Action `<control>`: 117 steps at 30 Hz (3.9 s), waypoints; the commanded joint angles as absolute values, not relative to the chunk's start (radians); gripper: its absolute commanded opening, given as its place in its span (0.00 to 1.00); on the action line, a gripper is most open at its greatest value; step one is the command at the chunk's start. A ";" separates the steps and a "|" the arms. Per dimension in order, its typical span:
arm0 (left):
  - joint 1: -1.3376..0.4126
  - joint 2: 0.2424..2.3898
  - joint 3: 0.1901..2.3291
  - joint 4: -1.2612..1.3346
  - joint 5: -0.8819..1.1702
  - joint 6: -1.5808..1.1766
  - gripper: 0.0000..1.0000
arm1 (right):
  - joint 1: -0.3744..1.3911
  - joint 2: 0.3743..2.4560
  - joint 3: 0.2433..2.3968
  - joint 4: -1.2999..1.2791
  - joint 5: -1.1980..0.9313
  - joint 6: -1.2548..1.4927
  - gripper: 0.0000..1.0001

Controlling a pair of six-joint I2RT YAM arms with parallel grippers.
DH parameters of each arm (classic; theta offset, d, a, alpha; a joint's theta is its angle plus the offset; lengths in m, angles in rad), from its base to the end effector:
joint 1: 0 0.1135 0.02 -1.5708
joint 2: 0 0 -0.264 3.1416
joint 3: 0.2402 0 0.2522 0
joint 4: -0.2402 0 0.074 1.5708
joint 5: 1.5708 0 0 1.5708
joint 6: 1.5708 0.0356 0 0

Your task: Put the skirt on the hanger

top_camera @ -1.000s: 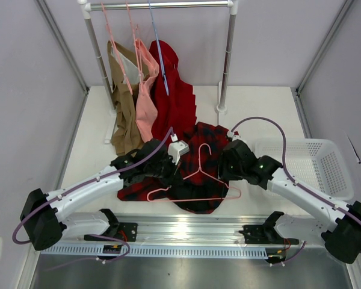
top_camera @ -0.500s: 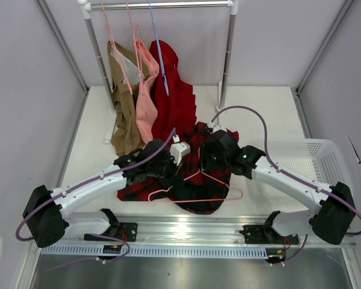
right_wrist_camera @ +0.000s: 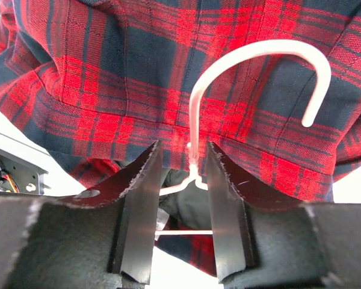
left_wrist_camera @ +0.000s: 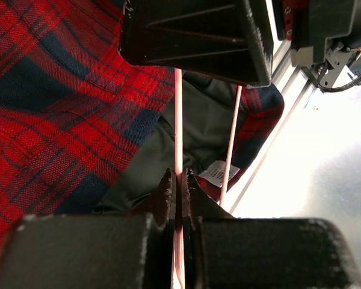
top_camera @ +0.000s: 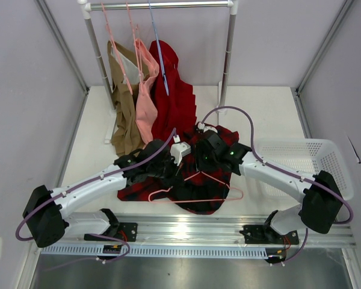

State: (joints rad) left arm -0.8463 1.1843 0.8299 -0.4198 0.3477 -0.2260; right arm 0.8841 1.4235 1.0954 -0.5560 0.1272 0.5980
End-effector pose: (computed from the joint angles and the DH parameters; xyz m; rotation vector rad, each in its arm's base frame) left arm 0.1552 -0.1937 0.2542 0.9298 2.3017 -0.9059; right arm 0.1948 0.2305 0.2680 -0.3012 2.4917 0.4877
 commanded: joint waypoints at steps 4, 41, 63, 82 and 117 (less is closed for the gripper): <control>-0.859 1.166 0.847 -0.385 0.356 -0.193 0.00 | 0.897 1.430 1.135 -0.560 0.147 0.597 0.37; -0.897 1.161 0.851 -0.416 0.230 -0.135 0.00 | 0.781 1.450 1.164 -0.615 -0.186 0.469 0.28; -0.923 1.141 0.850 -0.414 0.164 -0.126 0.00 | 0.746 1.488 1.186 -0.643 -0.183 0.434 0.00; -0.900 1.036 0.933 -0.606 -0.195 -0.351 0.53 | 0.750 1.361 1.060 -0.600 -0.002 0.485 0.00; -0.942 0.733 0.724 -0.555 -0.170 -0.661 0.39 | 0.667 1.355 1.048 -0.581 0.212 0.724 0.00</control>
